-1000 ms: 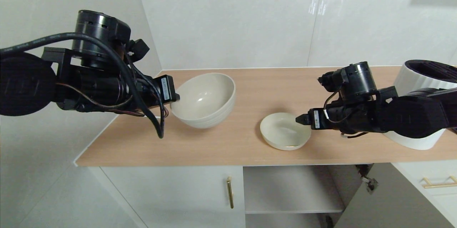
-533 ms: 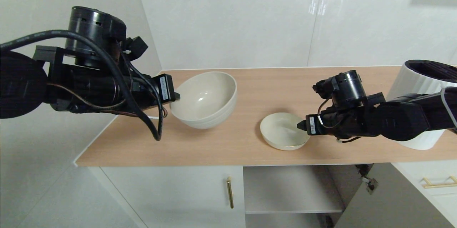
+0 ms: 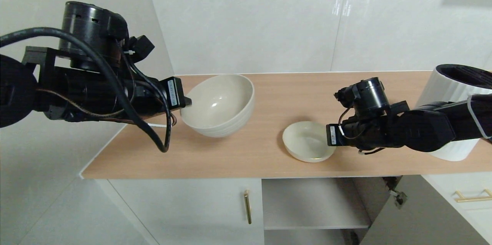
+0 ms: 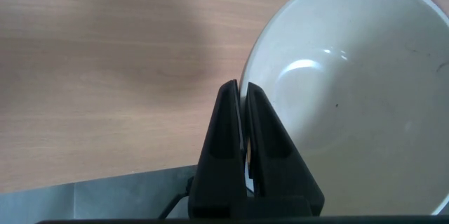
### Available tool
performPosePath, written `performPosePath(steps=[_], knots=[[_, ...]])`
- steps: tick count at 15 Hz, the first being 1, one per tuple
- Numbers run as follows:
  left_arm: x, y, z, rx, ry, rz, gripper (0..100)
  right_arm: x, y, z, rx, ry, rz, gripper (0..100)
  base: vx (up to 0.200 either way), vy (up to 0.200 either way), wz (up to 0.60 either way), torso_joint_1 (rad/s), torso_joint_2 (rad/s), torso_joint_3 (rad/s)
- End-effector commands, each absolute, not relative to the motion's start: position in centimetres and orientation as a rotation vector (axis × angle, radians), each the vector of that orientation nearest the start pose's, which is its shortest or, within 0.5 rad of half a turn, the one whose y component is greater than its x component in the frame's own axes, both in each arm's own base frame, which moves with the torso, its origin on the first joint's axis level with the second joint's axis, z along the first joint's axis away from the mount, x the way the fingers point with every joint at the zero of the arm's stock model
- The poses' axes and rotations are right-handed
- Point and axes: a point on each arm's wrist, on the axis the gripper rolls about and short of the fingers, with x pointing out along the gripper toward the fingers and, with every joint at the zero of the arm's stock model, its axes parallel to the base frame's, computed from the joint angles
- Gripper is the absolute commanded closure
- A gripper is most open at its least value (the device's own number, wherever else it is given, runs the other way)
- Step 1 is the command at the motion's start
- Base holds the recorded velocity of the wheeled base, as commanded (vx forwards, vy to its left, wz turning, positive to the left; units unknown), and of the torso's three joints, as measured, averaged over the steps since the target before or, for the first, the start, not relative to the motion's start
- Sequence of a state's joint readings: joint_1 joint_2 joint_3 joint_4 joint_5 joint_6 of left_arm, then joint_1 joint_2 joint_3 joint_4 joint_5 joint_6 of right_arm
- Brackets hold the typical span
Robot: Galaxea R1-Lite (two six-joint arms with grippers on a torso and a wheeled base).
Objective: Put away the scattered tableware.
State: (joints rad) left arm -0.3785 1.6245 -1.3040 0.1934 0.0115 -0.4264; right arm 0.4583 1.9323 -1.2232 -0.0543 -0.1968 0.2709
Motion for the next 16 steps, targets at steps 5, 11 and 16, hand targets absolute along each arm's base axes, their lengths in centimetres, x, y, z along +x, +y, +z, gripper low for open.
performPosePath(steps=[5,11,16], knots=[[24.5,-10.8,25.2,-0.287,0.63,-0.28,100,24.7,12.2,24.4,0.178,0.661,0.338,100,0.0,0.0,0.0,0.0,0.0,0.0],[20.4,-10.3,25.4,-0.28,0.617,-0.329,100,20.3,10.4,24.6,0.202,0.697,0.357,100,0.0,0.0,0.0,0.0,0.0,0.0],[20.8,-10.8,24.7,-0.274,0.648,-0.331,100,20.0,10.2,24.4,0.2,0.704,0.367,100,0.0,0.0,0.0,0.0,0.0,0.0]])
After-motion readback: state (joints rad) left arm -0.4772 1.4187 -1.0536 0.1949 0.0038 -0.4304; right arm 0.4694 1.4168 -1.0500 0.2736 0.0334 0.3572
